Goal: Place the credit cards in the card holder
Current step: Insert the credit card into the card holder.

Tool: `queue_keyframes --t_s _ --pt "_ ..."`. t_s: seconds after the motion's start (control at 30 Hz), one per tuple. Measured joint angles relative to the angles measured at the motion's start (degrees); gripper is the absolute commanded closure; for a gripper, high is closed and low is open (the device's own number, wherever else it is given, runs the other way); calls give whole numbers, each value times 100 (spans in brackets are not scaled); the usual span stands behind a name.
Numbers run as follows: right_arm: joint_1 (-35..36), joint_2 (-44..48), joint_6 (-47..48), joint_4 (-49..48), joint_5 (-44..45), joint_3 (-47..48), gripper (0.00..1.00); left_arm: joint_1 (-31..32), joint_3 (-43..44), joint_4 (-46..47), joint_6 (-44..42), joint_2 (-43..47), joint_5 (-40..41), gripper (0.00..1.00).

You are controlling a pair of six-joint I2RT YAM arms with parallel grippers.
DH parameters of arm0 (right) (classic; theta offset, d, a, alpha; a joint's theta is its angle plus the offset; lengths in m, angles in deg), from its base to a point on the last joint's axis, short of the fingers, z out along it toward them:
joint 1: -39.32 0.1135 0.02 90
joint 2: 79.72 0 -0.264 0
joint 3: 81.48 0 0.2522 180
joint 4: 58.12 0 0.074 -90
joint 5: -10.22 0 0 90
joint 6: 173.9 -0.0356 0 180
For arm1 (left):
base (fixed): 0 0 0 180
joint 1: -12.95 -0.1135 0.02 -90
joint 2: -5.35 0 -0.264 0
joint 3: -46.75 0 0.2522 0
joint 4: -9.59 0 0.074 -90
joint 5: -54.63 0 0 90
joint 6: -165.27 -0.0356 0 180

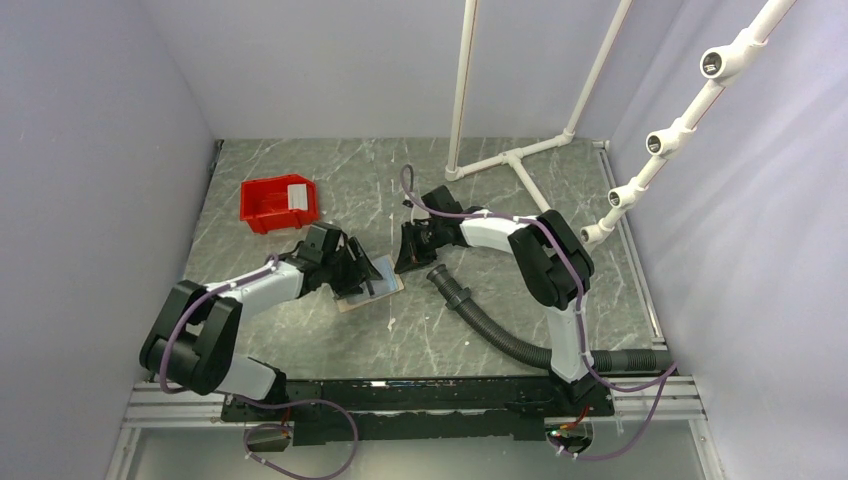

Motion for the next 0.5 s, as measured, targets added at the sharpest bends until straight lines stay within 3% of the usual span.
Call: queue_keyframes --t_s 0.1,0.17,0.27,0.37,0.5 --pt "17 -20 0 7 -2 28 88 28 0 223 -72 -146 33 48" --pt "37 -39 0 9 -4 61 88 94 0 424 -107 -216 61 48" --pt "68 -61 0 22 -7 107 88 323 103 603 -168 -323 85 42" --pt "98 -74 2 20 -9 142 88 577 254 662 -260 -358 81 28" --pt "114 -81 11 24 -13 142 88 448 192 597 -293 -210 50 24"
